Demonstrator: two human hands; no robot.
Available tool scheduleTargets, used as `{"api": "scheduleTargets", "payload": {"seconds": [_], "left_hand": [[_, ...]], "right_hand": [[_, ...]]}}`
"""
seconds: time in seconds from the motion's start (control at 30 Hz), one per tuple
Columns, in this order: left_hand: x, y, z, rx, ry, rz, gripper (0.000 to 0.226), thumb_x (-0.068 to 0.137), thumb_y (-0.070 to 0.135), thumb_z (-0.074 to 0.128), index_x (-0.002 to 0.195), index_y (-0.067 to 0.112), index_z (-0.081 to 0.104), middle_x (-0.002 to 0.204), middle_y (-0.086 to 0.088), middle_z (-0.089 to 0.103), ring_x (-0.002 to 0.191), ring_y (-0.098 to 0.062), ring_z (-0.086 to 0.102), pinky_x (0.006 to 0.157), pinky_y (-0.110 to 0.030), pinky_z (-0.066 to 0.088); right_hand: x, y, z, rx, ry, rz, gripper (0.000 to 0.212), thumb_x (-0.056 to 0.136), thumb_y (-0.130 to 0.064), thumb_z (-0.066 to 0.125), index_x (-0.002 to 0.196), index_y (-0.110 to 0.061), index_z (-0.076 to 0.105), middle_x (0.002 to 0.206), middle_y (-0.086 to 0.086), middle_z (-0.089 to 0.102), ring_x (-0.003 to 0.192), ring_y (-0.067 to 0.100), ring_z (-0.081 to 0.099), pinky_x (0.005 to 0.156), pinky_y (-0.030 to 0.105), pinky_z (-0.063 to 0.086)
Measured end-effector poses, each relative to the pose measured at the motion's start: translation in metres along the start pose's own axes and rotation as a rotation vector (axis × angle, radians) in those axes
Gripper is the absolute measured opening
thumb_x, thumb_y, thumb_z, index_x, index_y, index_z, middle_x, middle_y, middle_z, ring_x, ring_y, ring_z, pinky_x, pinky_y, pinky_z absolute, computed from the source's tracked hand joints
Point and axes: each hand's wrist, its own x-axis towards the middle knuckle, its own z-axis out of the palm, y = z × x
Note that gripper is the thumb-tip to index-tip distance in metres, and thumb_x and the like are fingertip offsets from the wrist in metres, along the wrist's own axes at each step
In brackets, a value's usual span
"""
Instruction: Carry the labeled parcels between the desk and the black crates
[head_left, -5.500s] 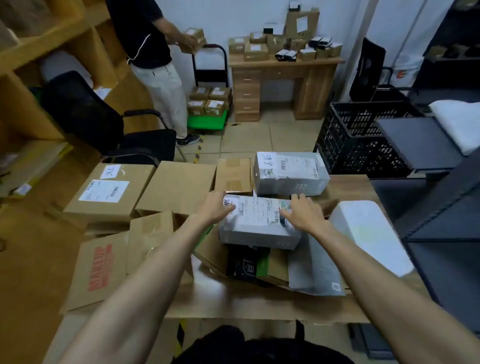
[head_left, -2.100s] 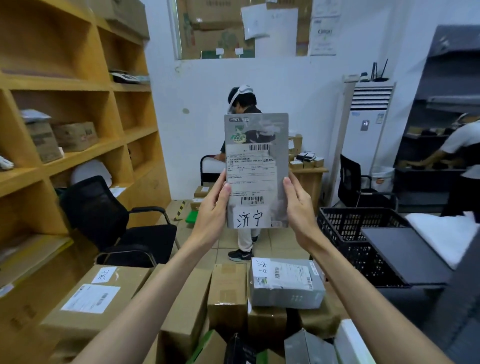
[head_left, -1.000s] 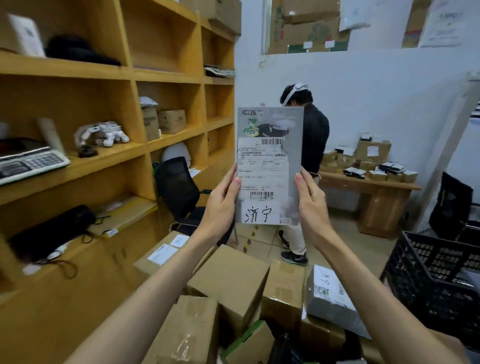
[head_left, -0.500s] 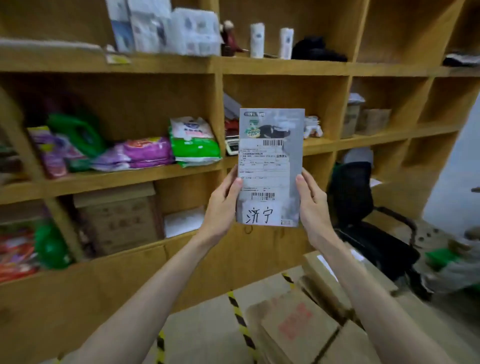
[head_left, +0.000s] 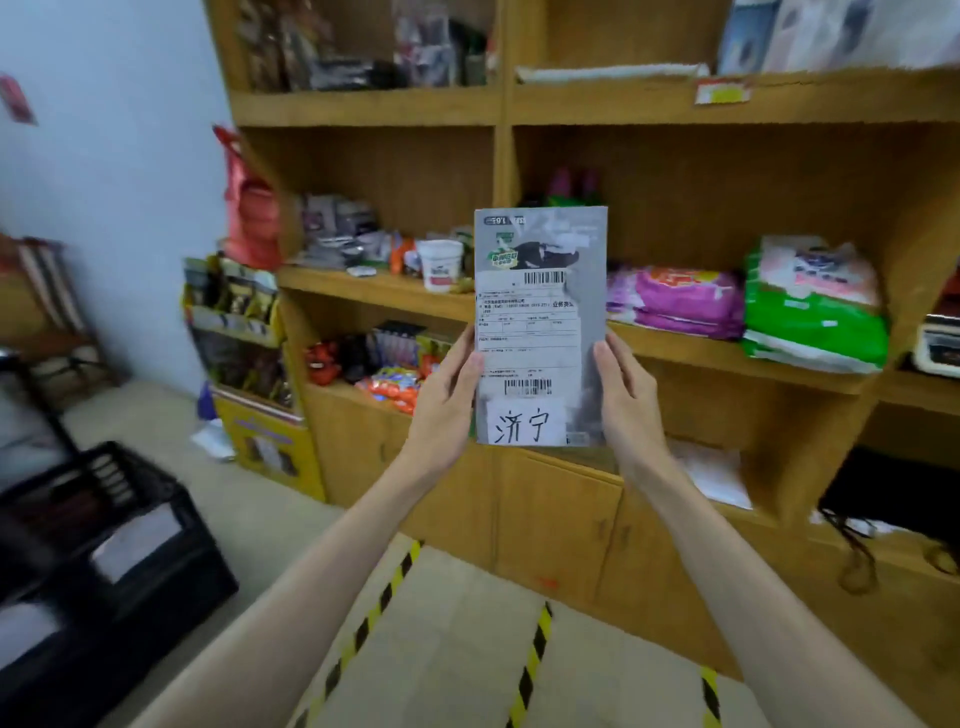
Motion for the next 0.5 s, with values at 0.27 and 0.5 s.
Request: {"api": "scheduleTargets", "payload": {"seconds": [0.27,0.5], "left_hand": [[-0.008,-0.008,-0.131,0.161,0.416,-0.038,0.043,0.110,0.021,0.040,0.152,0.015,0.044,0.137,0.013,0.061,0.120,0.006,0.060,0.087,-0.010,0.049],[-0.017,-0.002,-0.191,0.319,0.696,-0.041,0.043,0.110,0.024,0.040,0.153,0.019,0.044,0.143,0.009,0.060,0.129,-0.005,0.057,0.106,-0.026,0.048]], "right_hand": [[0.038,0.024,0.158,0.171,-0.402,-0.002,0.034,0.107,-0.026,0.044,0.141,-0.028,0.044,0.116,-0.025,0.059,0.099,-0.017,0.060,0.077,0.008,0.049],[0.061,0.030,0.253,0.281,-0.650,-0.001,0.036,0.106,-0.025,0.047,0.140,-0.017,0.054,0.137,-0.006,0.060,0.128,0.013,0.055,0.109,0.037,0.045]]}}
